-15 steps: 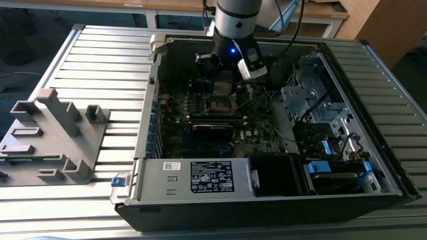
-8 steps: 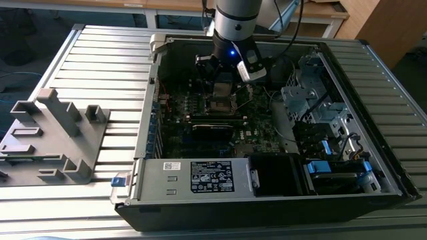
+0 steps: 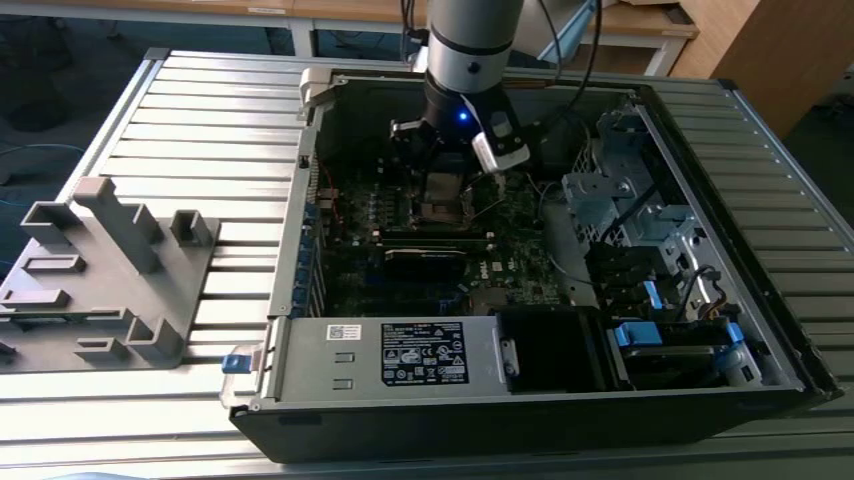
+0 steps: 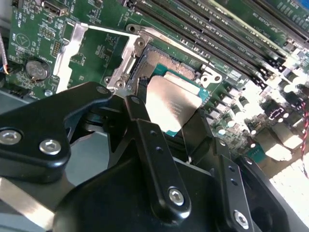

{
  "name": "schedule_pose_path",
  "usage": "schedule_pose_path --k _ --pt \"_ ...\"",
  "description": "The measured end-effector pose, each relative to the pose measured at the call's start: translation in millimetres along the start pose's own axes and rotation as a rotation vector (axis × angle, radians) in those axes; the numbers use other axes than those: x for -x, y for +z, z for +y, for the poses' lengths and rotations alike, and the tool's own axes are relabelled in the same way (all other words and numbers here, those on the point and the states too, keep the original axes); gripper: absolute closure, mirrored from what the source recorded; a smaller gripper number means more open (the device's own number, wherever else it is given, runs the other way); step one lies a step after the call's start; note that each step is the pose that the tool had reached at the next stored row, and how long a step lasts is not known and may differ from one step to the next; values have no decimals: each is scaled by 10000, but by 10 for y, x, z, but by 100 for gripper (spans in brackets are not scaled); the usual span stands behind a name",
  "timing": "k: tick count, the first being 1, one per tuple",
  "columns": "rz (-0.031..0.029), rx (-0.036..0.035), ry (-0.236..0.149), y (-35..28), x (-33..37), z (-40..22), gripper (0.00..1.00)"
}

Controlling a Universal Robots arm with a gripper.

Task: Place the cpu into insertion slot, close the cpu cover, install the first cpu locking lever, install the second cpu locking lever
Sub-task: 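Place the cpu into insertion slot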

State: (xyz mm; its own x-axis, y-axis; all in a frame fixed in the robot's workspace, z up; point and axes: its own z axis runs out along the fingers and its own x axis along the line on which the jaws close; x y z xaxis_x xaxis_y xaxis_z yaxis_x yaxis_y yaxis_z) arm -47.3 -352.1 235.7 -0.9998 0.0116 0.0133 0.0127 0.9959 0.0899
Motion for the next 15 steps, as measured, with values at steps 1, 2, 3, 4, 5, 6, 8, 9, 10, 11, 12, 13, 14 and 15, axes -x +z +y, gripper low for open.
schedule_pose_path --k 1,2,3,4,5,6,8,9,10,11,12,13,14,15 --pt "-3 -1 -40 7 0 -1 46" --pt "-4 -1 -84 16 0 -1 46" --pt "-4 -2 -111 20 0 -2 46" --pt "-3 -6 -113 20 0 -2 46" --pt "-3 -7 -113 20 0 -2 46" --pt "-4 -7 -113 20 0 -2 46" --pt "-4 -6 -114 21 0 -2 46" --pt "-4 -7 -113 21 0 -2 46" --pt "-8 -7 -79 22 0 -2 46" --pt "-17 -6 25 23 0 -2 46" --pt "-32 -2 195 25 0 -2 46" --pt "-49 0 373 27 0 -3 46" --pt "-65 2 553 30 0 -3 46" --pt "-81 4 731 32 0 -3 46"
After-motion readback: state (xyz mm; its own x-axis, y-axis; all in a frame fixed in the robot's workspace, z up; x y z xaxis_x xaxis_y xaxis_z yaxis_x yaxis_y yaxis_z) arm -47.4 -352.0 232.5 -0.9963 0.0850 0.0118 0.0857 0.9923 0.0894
